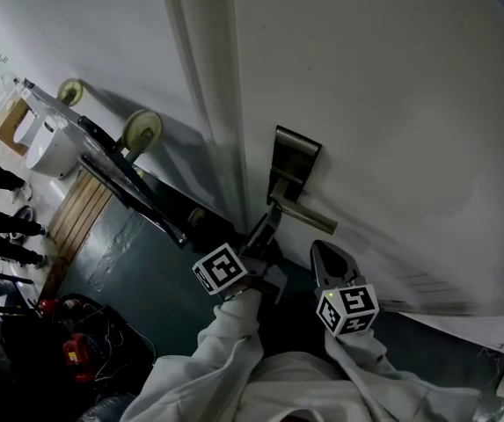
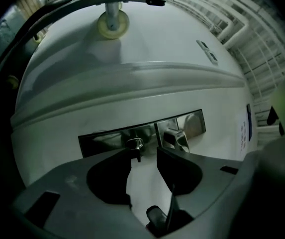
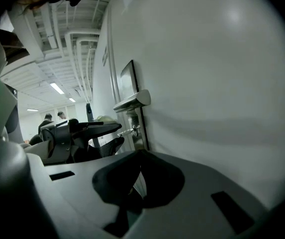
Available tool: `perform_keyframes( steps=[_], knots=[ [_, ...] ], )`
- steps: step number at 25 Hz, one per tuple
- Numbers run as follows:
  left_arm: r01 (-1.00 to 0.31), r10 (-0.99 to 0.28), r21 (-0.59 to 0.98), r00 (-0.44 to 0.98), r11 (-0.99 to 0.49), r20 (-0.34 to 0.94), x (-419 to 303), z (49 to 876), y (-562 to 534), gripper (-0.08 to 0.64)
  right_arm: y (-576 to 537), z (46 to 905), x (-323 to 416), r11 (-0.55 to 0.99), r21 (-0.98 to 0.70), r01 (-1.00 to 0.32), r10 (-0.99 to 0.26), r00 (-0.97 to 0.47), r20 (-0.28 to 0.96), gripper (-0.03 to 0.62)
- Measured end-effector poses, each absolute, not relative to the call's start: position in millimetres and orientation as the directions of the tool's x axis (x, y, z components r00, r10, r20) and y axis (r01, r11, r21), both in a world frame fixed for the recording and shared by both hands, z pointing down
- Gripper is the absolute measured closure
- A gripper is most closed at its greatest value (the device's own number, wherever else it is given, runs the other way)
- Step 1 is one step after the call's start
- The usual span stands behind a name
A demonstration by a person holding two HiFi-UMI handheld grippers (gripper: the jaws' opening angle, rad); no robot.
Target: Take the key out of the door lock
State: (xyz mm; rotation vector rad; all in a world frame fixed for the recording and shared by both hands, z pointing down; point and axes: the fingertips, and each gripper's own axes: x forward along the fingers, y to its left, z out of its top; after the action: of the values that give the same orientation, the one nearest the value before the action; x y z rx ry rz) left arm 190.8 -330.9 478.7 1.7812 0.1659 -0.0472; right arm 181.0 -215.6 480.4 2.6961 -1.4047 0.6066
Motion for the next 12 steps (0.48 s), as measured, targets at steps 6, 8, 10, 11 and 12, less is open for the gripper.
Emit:
perform_keyframes(
  steps=[6, 8, 10, 11, 12],
  knots=[
    [0.148, 0.079, 0.981, 0.987, -0.125, -0.139, 203.6, 480.3, -329.7, 0.452, -214.3, 480.5, 187.2, -0.593, -0.13, -0.795, -0.774, 0.518, 0.364, 0.54],
    [0.14, 0.073, 0.984, 0.989, -0.112, -0.132, 206.3, 483.7, -330.8, 0.468, -213.3, 480.2, 188.7, -0.594, -0.126, -0.795, -0.773, 0.519, 0.365, 0.54],
    [0.122, 0.06, 0.986, 0.991, -0.112, -0.116, 208.4, 487.4, -333.1, 0.484, -212.5, 480.2, 190.3, -0.595, -0.123, -0.795, -0.771, 0.52, 0.367, 0.54],
    [0.116, 0.053, 0.987, 0.992, -0.11, -0.111, 209.4, 488.5, -334.1, 0.498, -212.2, 480.3, 191.1, -0.595, -0.121, -0.795, -0.771, 0.52, 0.368, 0.54],
    [0.114, 0.047, 0.988, 0.993, -0.108, -0.109, 210.3, 489.0, -334.8, 0.508, -212.0, 480.6, 191.8, -0.594, -0.12, -0.795, -0.77, 0.52, 0.369, 0.54]
  ],
)
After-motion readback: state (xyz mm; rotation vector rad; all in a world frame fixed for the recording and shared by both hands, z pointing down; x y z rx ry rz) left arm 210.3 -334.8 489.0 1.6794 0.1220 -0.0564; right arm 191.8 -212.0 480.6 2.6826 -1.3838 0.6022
